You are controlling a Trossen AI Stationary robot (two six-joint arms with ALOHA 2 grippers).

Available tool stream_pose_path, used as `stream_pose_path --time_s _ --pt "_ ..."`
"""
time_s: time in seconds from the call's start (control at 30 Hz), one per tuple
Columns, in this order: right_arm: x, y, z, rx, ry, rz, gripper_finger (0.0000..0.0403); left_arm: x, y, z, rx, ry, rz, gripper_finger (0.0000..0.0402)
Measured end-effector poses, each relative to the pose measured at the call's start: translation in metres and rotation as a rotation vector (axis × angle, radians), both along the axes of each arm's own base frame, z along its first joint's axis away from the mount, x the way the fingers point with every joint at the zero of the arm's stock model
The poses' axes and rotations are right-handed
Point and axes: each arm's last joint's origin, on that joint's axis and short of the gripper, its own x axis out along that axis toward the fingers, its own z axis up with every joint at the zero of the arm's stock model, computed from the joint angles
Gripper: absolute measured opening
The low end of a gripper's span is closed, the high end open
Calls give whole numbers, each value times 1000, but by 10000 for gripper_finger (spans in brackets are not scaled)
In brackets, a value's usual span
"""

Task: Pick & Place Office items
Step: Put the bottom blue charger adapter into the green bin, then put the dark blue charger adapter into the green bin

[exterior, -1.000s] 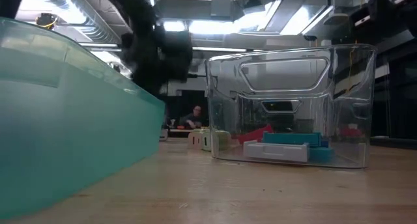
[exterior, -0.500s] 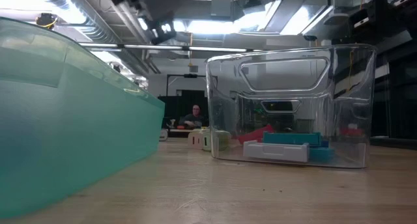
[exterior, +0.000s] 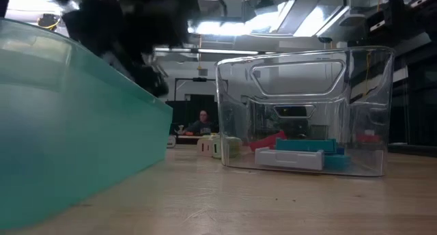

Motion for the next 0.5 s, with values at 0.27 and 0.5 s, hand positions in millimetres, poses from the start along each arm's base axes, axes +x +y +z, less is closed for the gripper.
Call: stream_pose_path --time_s 0.27,0.5 --pt "0 0 0 17 14 15 200 5 0 -16 -1 72 36 273" --pt "0 0 0 13 14 14 201 3 1 -6 -22 67 60 360"
